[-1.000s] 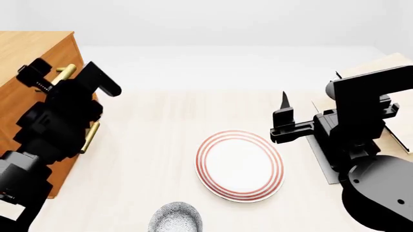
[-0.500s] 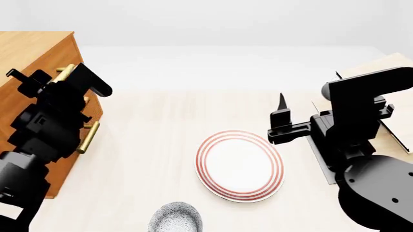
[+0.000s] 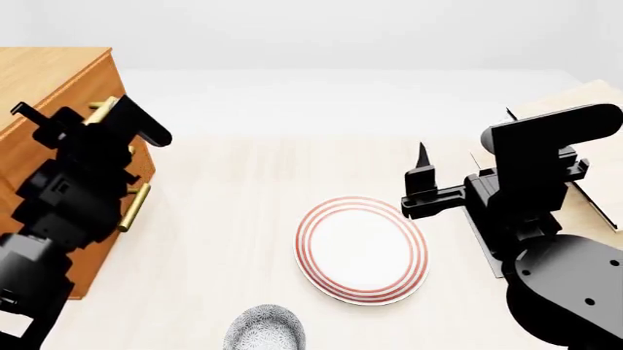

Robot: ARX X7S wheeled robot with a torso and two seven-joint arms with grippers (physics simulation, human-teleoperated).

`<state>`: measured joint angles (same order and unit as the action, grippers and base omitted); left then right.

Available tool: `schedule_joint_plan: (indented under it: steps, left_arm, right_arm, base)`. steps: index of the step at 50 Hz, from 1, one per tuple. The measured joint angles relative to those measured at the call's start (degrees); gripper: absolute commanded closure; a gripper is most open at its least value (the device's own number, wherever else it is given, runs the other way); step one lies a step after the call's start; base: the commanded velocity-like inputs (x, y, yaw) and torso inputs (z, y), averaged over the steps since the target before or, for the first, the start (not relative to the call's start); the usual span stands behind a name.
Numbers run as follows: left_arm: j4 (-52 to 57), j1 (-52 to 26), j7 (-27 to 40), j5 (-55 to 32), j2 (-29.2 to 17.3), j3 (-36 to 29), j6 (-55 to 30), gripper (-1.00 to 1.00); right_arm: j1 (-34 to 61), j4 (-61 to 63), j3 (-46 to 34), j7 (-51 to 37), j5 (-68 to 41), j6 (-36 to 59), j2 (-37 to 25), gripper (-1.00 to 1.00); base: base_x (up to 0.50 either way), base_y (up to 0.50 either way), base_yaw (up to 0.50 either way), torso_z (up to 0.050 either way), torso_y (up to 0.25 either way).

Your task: Open the top drawer of the cabinet and put the bowl in it.

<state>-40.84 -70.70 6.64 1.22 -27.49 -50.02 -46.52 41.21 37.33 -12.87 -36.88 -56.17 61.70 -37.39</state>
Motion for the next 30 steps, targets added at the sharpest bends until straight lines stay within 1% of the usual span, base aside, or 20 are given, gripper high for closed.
schedule_joint_plan:
  steps: [30]
  left_arm:
    - [14.9,4.4,-1.5,0.8,-2.0,-1.3,-3.5,1.0]
  right_arm:
    - [0.7,-0.2,-0.4,-0.4,-0.6,-0.1,0.1,-1.0]
  base:
    - [0.0,0.0,0.0,0.0,0.0]
